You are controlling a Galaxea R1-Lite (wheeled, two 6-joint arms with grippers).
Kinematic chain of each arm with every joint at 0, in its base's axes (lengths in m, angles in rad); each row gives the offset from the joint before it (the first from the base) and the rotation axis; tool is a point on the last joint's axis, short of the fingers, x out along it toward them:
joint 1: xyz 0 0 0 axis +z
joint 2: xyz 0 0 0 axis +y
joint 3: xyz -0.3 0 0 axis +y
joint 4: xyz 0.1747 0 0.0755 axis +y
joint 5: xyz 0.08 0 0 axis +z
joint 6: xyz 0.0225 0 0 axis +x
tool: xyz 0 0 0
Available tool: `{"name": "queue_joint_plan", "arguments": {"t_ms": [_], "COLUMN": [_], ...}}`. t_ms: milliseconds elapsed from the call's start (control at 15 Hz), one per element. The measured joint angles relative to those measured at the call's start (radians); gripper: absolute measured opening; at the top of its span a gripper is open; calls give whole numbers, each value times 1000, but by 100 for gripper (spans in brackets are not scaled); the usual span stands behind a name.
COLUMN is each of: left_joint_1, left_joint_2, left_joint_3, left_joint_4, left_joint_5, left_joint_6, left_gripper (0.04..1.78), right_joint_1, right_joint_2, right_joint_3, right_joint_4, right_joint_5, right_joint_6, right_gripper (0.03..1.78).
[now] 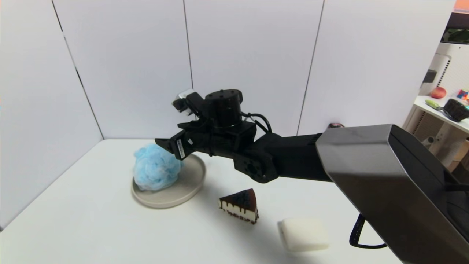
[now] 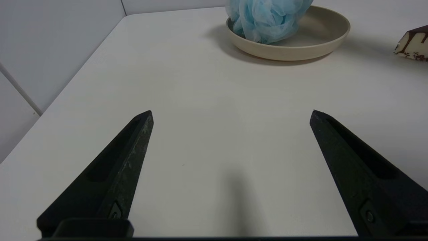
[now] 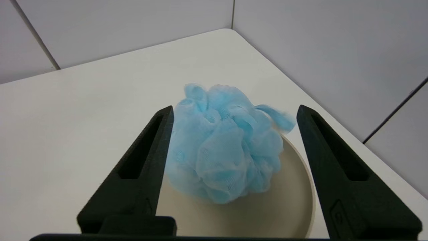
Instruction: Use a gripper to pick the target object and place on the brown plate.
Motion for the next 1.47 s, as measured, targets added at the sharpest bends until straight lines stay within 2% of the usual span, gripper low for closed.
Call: {"name": "queue_joint_plan", "arguments": {"t_ms": [133,267,400,467,600,867,1000,1067,1200,1333,1467], "left_joint_1": [0,0,0,0,0,0,0,0,0,0,0], "left_joint_2": [0,0,0,0,0,0,0,0,0,0,0], "left_joint_3": [0,0,0,0,0,0,0,0,0,0,0], "left_joint_4": [0,0,0,0,0,0,0,0,0,0,0], "left_joint_5": [0,0,0,0,0,0,0,0,0,0,0], "left_joint_6": [0,0,0,0,1,0,0,0,0,0,0], "left_gripper": [169,169,169,169,169,169,169,169,169,169,169], "right_joint_1": [-10,-39,-91,-137,-266,-592,-713,-759,-813,-844,-868], "right_joint_2": [-41,-141,-275,-361,-541,-907,-1091,-1184,-1379,-1569,-1756], "right_joint_3": [29,98,203,278,430,702,831,895,1027,1188,1390], "right_joint_4": [25,98,190,256,416,785,894,908,878,794,664], "right_joint_5": [0,0,-3,-3,-3,-4,-13,-29,-84,-148,-224], "right_joint_6": [11,35,55,64,73,76,76,76,73,60,40], "right_gripper": [139,147,152,154,158,163,165,166,167,168,169]}}
